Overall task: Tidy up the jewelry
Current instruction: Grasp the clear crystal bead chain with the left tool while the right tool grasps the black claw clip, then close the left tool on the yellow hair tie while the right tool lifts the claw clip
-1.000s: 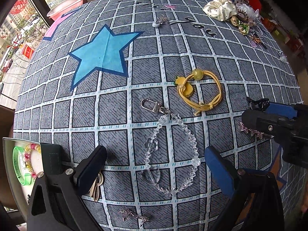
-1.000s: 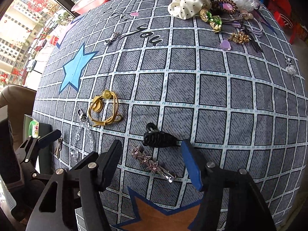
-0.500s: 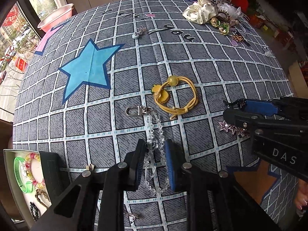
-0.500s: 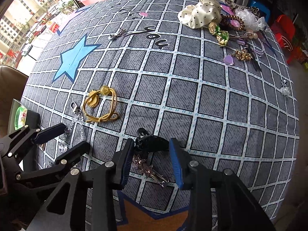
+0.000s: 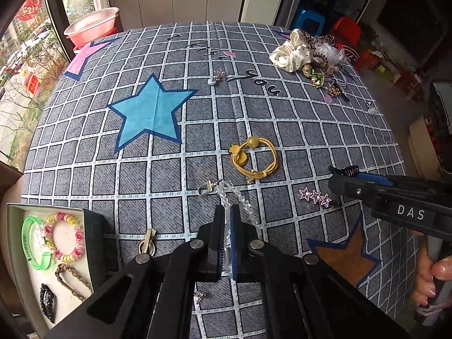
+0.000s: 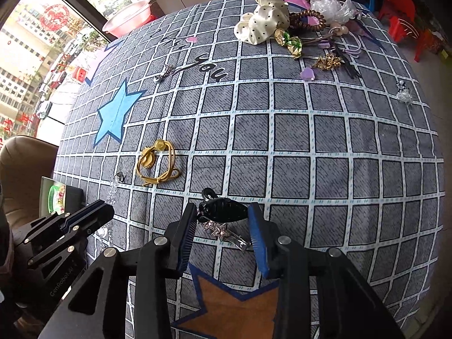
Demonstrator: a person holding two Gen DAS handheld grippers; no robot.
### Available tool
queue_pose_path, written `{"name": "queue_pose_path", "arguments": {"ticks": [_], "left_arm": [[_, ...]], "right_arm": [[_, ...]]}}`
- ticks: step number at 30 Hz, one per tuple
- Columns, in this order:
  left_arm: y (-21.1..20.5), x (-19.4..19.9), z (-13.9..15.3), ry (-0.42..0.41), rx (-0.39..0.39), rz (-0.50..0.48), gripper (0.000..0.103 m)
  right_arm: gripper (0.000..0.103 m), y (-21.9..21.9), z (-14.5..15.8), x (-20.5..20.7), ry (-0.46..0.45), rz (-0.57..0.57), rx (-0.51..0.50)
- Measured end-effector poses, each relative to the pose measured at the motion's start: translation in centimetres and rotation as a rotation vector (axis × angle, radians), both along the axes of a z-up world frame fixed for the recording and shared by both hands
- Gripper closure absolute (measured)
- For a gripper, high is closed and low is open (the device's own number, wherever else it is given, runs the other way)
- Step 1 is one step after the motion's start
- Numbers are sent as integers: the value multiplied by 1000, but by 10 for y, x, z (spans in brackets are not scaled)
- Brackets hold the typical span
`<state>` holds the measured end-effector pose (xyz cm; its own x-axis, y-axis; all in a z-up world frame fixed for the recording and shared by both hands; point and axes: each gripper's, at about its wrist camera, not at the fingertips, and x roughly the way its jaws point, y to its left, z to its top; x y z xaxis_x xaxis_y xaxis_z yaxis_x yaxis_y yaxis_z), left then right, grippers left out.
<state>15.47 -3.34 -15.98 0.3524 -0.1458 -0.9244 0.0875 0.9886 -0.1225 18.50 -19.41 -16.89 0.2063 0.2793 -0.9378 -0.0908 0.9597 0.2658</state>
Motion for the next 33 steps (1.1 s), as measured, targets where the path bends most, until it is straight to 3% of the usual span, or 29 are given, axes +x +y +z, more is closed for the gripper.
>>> {"name": "queue_pose_path", "arguments": {"ticks": [9, 15, 19, 20, 21, 22, 23, 29, 33], "left_arm": [[31, -23, 27, -44, -30, 42, 94], [37, -42, 27, -33, 36, 64, 93], [35, -45, 22, -26, 23, 61, 93], [33, -45, 20, -24, 22, 58, 85], [32, -43, 19, -16, 16, 55, 67], [31, -42, 18, -9, 17, 58, 6], [30, -41, 20, -34, 31, 74, 0], [6, -13, 17, -49, 100, 13, 0], [-12, 19, 1, -25, 66, 8, 0]], "right_arm": [[63, 16, 23, -14, -32, 11, 0], [63, 37, 24, -22, -33, 26, -8], [63, 35, 28, -35, -29, 18, -5], [63, 34, 28, -37, -26, 14, -4], [63, 33, 28, -39, -24, 7, -2], [63, 30, 28, -41, -23, 0, -1], [63, 27, 29, -42, -22, -9, 1], [63, 6, 29, -47, -18, -65, 14], [63, -7, 26, -49, -7, -95, 20]]}}
